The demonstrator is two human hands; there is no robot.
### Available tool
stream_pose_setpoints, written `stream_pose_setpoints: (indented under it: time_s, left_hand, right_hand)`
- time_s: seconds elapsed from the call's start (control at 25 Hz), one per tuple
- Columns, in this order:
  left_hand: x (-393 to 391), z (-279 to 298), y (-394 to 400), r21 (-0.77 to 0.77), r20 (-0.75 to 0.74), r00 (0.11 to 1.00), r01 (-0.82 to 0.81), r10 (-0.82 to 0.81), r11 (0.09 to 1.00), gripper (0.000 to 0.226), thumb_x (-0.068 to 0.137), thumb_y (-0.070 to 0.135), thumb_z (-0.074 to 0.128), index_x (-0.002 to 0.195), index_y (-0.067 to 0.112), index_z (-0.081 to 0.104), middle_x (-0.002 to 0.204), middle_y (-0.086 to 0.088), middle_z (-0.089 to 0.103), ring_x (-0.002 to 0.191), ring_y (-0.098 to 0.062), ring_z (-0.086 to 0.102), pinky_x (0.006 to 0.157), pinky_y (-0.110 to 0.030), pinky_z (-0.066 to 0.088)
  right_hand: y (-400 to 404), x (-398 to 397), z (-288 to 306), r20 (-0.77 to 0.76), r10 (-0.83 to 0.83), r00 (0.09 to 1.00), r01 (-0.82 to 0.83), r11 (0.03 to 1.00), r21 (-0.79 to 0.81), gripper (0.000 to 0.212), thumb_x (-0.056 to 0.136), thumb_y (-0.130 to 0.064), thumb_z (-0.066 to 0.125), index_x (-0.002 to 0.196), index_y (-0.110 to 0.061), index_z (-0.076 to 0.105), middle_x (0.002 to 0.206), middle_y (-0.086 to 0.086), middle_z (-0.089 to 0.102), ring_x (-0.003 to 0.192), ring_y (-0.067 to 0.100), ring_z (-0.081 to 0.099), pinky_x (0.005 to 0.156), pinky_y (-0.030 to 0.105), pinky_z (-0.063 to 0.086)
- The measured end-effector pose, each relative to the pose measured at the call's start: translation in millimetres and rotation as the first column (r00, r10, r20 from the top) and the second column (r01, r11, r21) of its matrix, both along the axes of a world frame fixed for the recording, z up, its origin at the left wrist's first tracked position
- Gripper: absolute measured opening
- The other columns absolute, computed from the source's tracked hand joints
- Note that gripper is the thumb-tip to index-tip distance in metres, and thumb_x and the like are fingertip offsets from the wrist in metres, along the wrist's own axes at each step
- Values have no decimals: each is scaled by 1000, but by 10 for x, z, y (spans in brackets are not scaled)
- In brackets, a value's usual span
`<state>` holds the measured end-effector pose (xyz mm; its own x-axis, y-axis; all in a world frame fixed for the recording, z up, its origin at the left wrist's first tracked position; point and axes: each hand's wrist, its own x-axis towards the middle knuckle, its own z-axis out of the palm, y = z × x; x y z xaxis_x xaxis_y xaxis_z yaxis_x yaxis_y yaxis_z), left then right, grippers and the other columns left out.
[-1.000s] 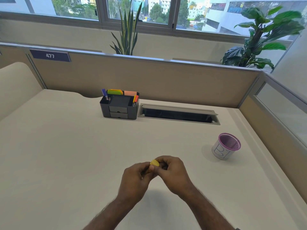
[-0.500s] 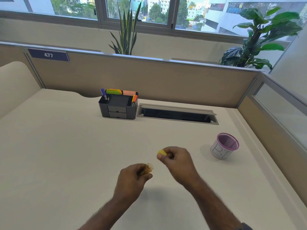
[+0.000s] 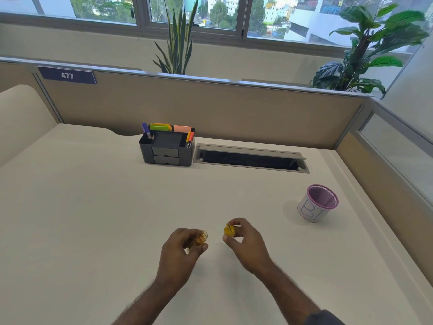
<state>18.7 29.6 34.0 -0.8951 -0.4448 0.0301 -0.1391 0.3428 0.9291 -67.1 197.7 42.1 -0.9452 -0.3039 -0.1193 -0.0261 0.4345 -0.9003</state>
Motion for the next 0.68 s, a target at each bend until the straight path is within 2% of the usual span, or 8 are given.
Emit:
stream_pose_setpoints:
  time_s: [0.08, 0.16, 0.32, 0.4, 0.48, 0.56, 0.68]
  left_hand:
    - [6, -33, -5, -14, 10, 1000, 1, -1, 1000, 25, 76, 13, 82, 97, 23, 75, 97, 8, 69, 93, -2, 65, 82, -19, 54]
    - [6, -60, -5, -28, 11, 1000, 8, -8, 1000, 25, 76, 14, 82, 98, 24, 76, 97, 10, 69, 96, -1, 64, 84, -19, 53]
    - [-11, -59, 20, -21, 24, 1000, 13, -13, 1000, 27, 75, 14, 83, 94, 31, 74, 96, 19, 73, 99, 5, 63, 85, -15, 48]
    - [-17, -47, 38, -12, 36, 999, 14, -14, 1000, 32, 74, 13, 83, 92, 37, 71, 101, 33, 67, 98, 8, 63, 83, -13, 46]
    - [-25, -45, 57, -14, 44, 999, 17, -16, 1000, 37, 73, 12, 83, 90, 42, 69, 99, 36, 67, 97, 8, 63, 83, -12, 46]
    - [-34, -50, 69, -14, 43, 999, 16, -16, 1000, 39, 73, 12, 84, 89, 43, 68, 97, 33, 69, 95, 6, 65, 82, -12, 46]
    - [-60, -35, 76, 9, 51, 999, 16, -16, 1000, 39, 72, 12, 84, 91, 42, 69, 87, 17, 76, 89, 4, 67, 79, -15, 50]
  right_hand:
    - [-5, 52, -205, -124, 19, 992, -1, 989, 149, 25, 80, -19, 74, 98, -33, 64, 93, -16, 62, 98, 11, 53, 76, 9, 36]
    - [-29, 82, -361, -199, 61, 978, -8, 967, 255, 28, 79, -23, 75, 104, -34, 68, 90, -19, 53, 95, 14, 46, 76, 12, 33]
    - [-96, 109, -485, -207, 130, 970, -46, 928, 369, 33, 83, -34, 69, 115, -38, 67, 82, -23, 44, 91, 13, 41, 77, 26, 31]
    - [-96, 126, -527, -197, 164, 966, -65, 899, 432, 35, 83, -42, 65, 118, -41, 65, 82, -24, 39, 91, 13, 38, 78, 28, 29]
    - [-73, 147, -557, -164, 171, 972, -76, 880, 468, 39, 84, -47, 63, 123, -42, 62, 85, -21, 39, 94, 13, 38, 78, 28, 27]
    - [-46, 161, -578, -137, 162, 977, -80, 878, 472, 46, 84, -50, 61, 129, -41, 58, 94, -15, 44, 100, 14, 40, 80, 29, 28]
    - [-11, 169, -544, -140, 164, 976, -79, 878, 471, 56, 83, -49, 61, 137, -38, 47, 106, -14, 45, 111, 15, 40, 87, 30, 27]
